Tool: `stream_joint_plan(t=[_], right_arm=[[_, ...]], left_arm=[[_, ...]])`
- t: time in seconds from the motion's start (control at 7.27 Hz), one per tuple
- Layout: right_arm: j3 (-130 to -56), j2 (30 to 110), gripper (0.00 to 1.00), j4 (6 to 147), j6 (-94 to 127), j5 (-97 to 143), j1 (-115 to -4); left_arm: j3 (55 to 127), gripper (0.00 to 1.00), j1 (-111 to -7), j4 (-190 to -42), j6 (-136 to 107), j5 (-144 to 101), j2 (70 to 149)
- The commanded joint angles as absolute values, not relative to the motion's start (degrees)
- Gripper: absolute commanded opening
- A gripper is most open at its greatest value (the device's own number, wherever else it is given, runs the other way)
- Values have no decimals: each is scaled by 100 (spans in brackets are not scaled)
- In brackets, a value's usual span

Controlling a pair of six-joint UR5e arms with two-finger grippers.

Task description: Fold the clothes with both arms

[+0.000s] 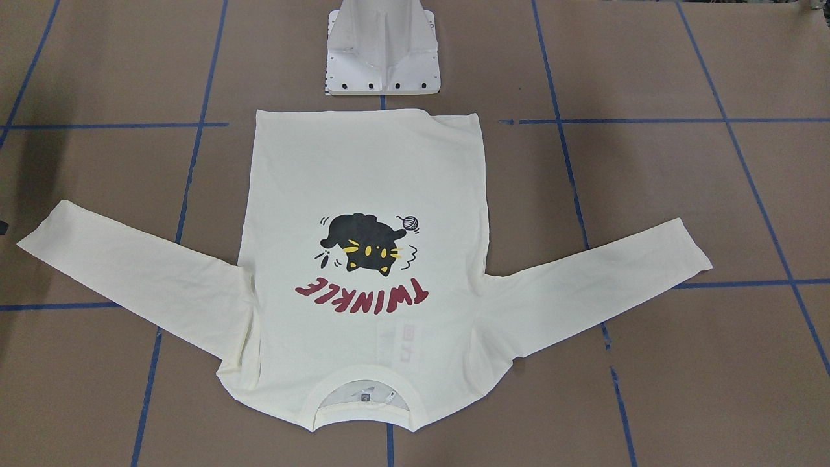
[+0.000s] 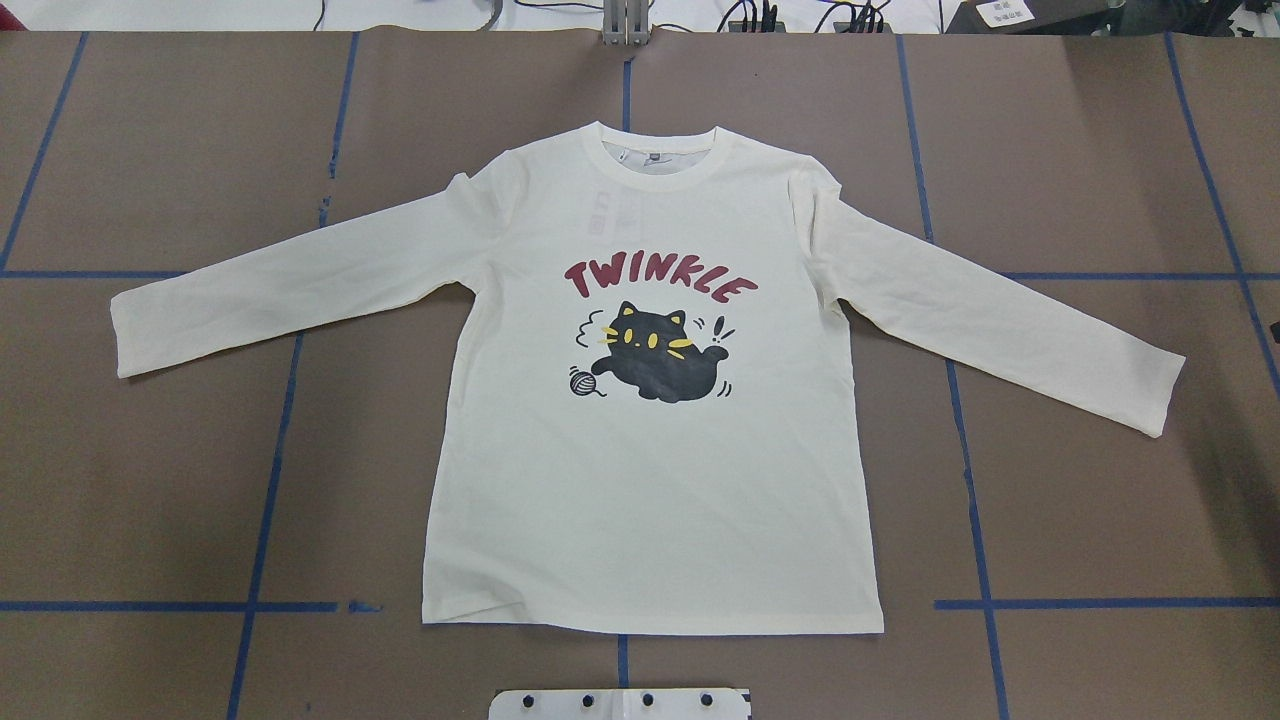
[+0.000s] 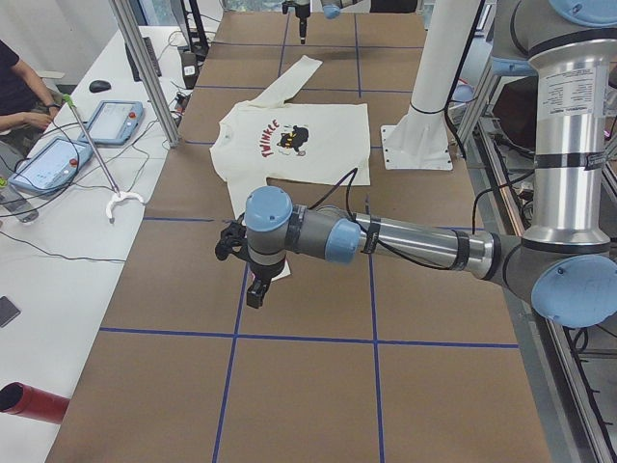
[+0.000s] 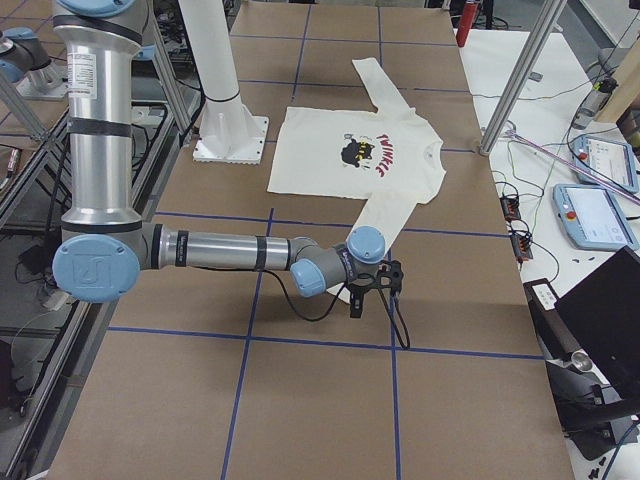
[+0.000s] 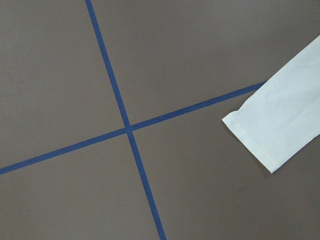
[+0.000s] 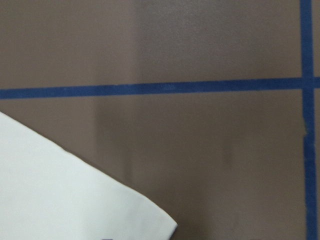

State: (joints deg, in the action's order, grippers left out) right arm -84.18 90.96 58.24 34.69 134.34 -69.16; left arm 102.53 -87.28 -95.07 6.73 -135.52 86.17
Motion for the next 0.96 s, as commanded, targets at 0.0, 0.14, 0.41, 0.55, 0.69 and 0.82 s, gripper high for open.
stream_joint_plan(t=[0.0,0.14,0.41,0.55,0.69,0.82], right_arm=[[-7745,8720,92,5090,4191,13219,-6566],[-7717,8727,90,5089,4201,13236,-6452],[-7787,8937,81,4810,4210,13289,-6407],[-7778,9069,79,4625,4201,13315,-6407],[-7804,9096,67,4623,4210,13324,-6407],[-7805,9114,46,4623,4210,13333,-6416]], left_arm=[[10239,100,-8728,-9510,668,-13553,8613],[10231,100,-8728,-9510,668,-13553,8613],[10230,100,-8728,-9510,659,-13631,8622],[10196,100,-8710,-9510,650,-13632,8622],[10187,100,-8710,-9510,555,-13641,8639],[10195,100,-8710,-9510,545,-13641,8640]])
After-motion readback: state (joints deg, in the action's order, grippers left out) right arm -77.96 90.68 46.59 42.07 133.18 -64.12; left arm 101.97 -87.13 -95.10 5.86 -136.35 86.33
